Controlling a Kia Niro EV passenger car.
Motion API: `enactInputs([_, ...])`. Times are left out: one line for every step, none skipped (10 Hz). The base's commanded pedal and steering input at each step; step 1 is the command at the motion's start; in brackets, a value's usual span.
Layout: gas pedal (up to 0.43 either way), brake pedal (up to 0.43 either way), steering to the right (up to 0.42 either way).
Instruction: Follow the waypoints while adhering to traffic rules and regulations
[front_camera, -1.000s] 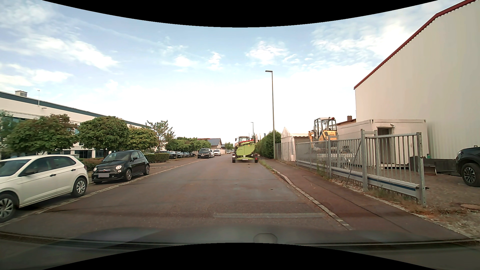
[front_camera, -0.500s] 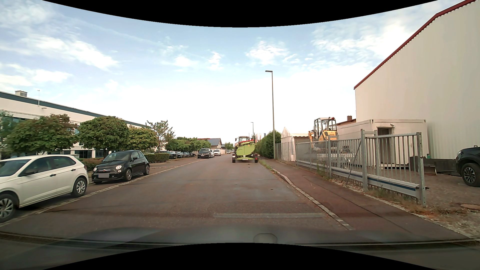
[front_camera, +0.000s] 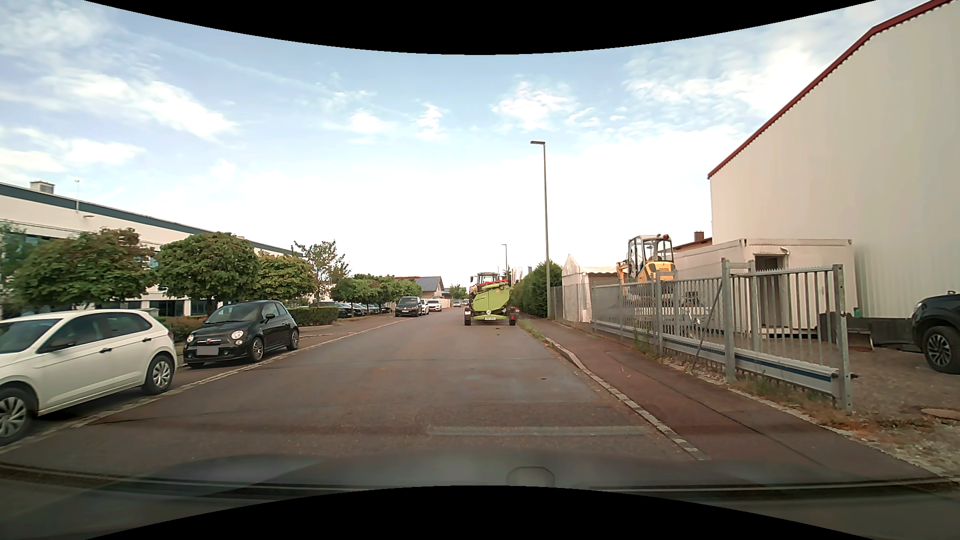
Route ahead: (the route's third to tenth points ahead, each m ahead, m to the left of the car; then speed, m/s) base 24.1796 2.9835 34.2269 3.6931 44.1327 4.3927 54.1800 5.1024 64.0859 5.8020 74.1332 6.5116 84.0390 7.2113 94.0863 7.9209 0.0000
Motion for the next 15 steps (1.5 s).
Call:
enactInputs([0.000,0.207,-0.007])
enactInputs([0.000,0.207,-0.008])
enactInputs([0.000,0.159,-0.008])
enactInputs([0.000,0.146,-0.009])
enactInputs([0.000,0.159,-0.009])
enactInputs([0.000,0.146,-0.009])
enactInputs([0.000,0.061,-0.009])
enactInputs([0.000,0.000,-0.010])
enactInputs([0.000,0.000,-0.016])
enactInputs([0.000,0.000,-0.024])
enactInputs([0.000,0.000,-0.025])
enactInputs([0.000,0.000,-0.025])
enactInputs([0.000,0.000,-0.030])
enactInputs([0.000,0.000,-0.041])
enactInputs([0.008,0.000,-0.056])
